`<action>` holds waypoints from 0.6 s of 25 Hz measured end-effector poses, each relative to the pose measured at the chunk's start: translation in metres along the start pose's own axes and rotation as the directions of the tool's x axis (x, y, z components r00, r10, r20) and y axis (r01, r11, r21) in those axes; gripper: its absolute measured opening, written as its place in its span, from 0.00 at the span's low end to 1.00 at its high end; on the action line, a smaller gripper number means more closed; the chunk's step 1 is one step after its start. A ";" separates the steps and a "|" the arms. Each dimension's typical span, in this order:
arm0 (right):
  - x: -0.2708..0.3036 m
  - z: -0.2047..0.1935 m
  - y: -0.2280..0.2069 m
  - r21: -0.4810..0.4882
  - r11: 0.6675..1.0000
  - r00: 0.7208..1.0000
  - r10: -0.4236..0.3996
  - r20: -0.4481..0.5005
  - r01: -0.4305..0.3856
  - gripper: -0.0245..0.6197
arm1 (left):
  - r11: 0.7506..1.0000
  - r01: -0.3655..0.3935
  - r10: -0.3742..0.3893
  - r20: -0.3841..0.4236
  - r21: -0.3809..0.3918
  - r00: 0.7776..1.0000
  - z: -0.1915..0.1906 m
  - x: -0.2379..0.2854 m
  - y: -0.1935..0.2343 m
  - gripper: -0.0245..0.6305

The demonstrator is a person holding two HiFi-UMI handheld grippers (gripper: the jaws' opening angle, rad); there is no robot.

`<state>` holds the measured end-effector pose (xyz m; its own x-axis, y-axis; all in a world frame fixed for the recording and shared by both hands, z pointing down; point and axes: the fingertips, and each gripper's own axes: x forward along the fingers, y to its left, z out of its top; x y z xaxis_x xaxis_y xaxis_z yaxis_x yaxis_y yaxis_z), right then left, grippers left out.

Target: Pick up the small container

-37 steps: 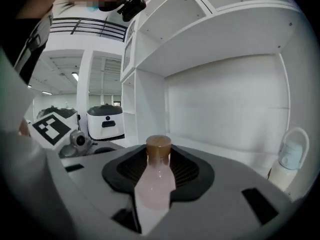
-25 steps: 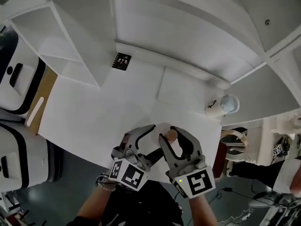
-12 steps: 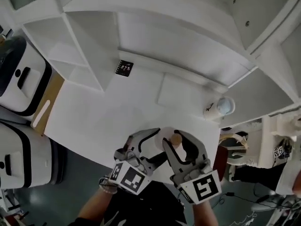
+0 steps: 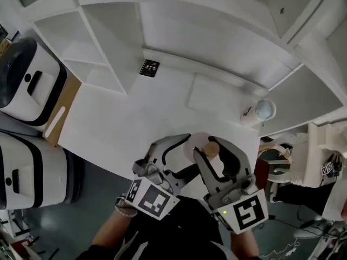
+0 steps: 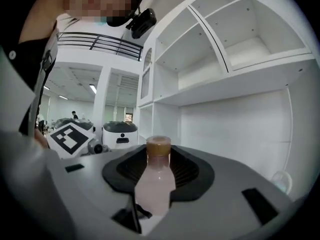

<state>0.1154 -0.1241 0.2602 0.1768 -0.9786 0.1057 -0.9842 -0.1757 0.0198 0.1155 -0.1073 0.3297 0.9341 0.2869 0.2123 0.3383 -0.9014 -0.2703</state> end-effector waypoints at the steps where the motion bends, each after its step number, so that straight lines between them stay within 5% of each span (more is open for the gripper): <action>1: -0.001 0.002 0.001 -0.002 1.000 1.000 0.002 0.006 -0.002 0.27 | 1.000 -0.001 0.001 0.001 0.005 1.000 0.002 -0.001 0.000 0.56; 15: -0.006 0.018 0.010 -0.043 0.999 0.999 0.012 0.044 -0.010 0.26 | 1.000 -0.019 0.019 0.031 0.021 0.999 0.015 -0.010 -0.001 0.56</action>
<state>0.1043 -0.1215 0.2421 0.1646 -0.9844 0.0619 -0.9851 -0.1609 0.0611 0.1079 -0.1045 0.3136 0.9434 0.2799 0.1777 0.3224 -0.8997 -0.2944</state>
